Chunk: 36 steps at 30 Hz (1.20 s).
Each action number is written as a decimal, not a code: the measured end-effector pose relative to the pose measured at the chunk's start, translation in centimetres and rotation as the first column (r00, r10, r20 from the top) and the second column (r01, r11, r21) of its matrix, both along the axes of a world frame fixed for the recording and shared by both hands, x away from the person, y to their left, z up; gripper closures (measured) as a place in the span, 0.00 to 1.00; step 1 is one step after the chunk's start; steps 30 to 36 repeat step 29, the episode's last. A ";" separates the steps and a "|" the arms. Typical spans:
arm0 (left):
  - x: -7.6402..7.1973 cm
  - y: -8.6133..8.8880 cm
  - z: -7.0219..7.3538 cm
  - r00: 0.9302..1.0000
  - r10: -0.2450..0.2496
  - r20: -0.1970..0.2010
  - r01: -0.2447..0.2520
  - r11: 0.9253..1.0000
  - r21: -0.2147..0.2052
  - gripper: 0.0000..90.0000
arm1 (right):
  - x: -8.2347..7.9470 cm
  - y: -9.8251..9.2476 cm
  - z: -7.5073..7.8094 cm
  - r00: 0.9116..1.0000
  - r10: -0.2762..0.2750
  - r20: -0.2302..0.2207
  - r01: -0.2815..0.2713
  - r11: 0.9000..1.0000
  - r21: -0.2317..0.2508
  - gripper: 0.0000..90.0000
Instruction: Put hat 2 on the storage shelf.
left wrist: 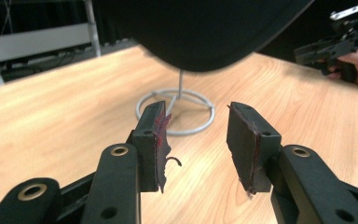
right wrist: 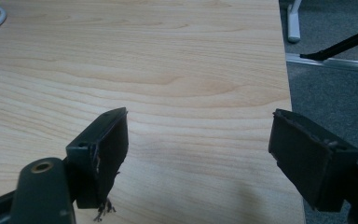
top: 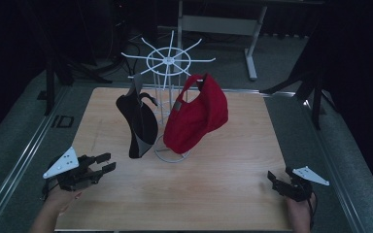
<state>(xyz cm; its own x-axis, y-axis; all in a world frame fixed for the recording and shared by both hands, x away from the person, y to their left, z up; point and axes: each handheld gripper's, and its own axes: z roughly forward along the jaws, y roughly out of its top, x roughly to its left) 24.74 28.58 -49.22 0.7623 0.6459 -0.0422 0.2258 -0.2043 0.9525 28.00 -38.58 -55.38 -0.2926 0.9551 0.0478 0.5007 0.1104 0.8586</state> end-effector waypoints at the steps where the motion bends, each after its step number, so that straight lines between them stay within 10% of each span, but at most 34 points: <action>1: 0.0 0.0 -0.4 1.000 0.001 -0.009 -0.001 1.000 -0.004 0.65 | 0.0 0.0 0.0 1.000 0.000 0.000 0.000 1.000 0.000 0.22; 19: -0.9 0.3 -4.3 0.997 0.038 -0.063 -0.037 0.999 0.021 0.65 | 0.0 0.1 0.0 1.000 -0.002 0.001 0.002 1.000 -0.010 0.22; 36: -1.0 0.6 -4.7 0.996 0.053 -0.066 -0.053 0.999 0.004 0.65 | 0.1 0.0 0.0 1.000 -0.001 -0.008 0.001 1.000 -0.005 0.22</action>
